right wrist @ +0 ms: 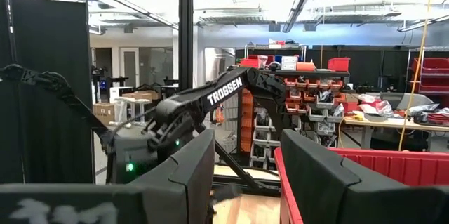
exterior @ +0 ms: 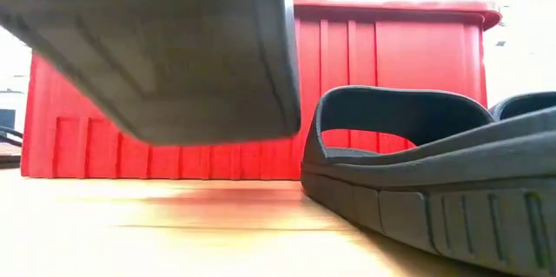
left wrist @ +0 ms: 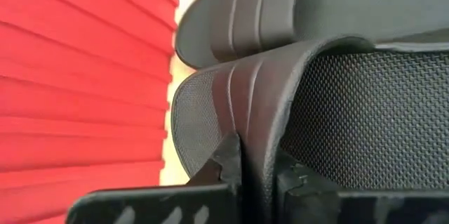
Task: Pick and place slides into bin
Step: Put the black slide into the red bin
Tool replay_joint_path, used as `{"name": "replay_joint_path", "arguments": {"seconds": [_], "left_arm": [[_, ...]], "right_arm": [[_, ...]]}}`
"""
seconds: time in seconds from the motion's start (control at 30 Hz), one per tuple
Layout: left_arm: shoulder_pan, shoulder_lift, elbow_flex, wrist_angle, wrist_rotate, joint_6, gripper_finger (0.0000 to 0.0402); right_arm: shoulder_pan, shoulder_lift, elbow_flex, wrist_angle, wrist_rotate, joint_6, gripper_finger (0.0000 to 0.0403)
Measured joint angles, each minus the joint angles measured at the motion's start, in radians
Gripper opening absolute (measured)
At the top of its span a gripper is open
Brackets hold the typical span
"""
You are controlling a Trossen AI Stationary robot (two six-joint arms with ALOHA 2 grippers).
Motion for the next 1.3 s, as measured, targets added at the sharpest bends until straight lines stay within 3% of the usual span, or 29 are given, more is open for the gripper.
{"name": "replay_joint_path", "arguments": {"seconds": [0.57, 0.8, 1.07, 1.3], "left_arm": [[-0.09, -0.154, 0.0, 0.004, -0.162, 0.012, 0.0014], [-0.089, -0.217, 0.0, 0.005, -0.209, 0.101, 0.0005], [-0.07, -0.356, 0.0, -0.004, -0.292, 0.256, 0.0004], [0.015, -0.479, 0.001, -0.13, -0.311, 0.317, 0.0004]], "right_arm": [[0.0, 0.0, 0.0, -0.048, 0.003, 0.033, 0.0155], [0.0, 0.0, 0.0, -0.079, 0.0, 0.063, 0.0155], [0.0, 0.0, 0.0, -0.114, 0.0, 0.078, 0.0155], [-0.004, 0.0, 0.0, -0.151, 0.049, 0.006, 0.0155]]}}
